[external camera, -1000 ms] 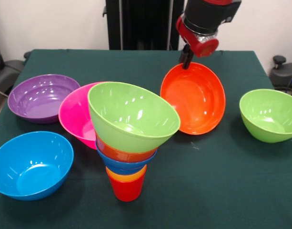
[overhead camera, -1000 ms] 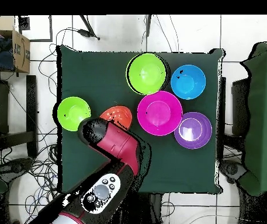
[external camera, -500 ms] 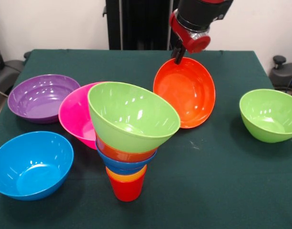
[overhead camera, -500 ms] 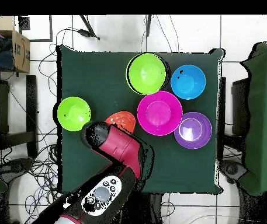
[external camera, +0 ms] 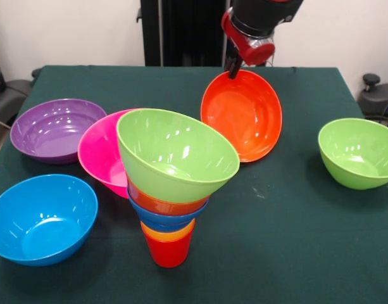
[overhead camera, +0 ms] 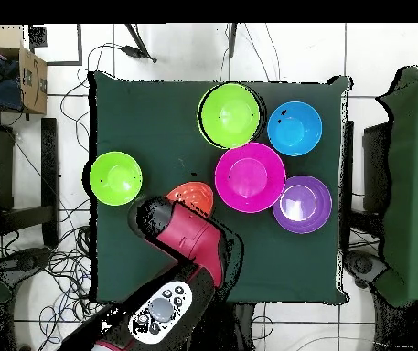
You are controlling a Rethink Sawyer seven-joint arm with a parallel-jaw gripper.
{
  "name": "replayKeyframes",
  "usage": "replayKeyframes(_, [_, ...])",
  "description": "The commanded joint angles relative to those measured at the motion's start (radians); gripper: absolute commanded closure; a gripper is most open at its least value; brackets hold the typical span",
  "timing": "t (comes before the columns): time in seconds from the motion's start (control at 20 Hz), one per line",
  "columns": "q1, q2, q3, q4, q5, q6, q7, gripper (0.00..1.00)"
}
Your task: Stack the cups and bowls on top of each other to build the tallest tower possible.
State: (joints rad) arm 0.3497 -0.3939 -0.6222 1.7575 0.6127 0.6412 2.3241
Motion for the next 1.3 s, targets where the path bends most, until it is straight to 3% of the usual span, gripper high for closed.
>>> replayKeyframes(0.05, [-0.002, -0.016, 0.105, 0.079, -0.041, 0.044, 0.149, 1.0])
replayKeyframes(0.7, [-0.013, -0.024, 0.12, 0.096, -0.037, -0.001, 0.132, 1.0])
replayKeyframes(0.75, [-0.013, -0.025, 0.12, 0.097, -0.036, -0.005, 0.131, 0.0])
replayKeyframes(1.05, [-0.012, -0.023, 0.118, 0.098, -0.038, -0.014, 0.13, 0.0])
replayKeyframes(1.3, [-0.038, -0.029, 0.153, 0.129, -0.025, -0.082, 0.098, 0.0])
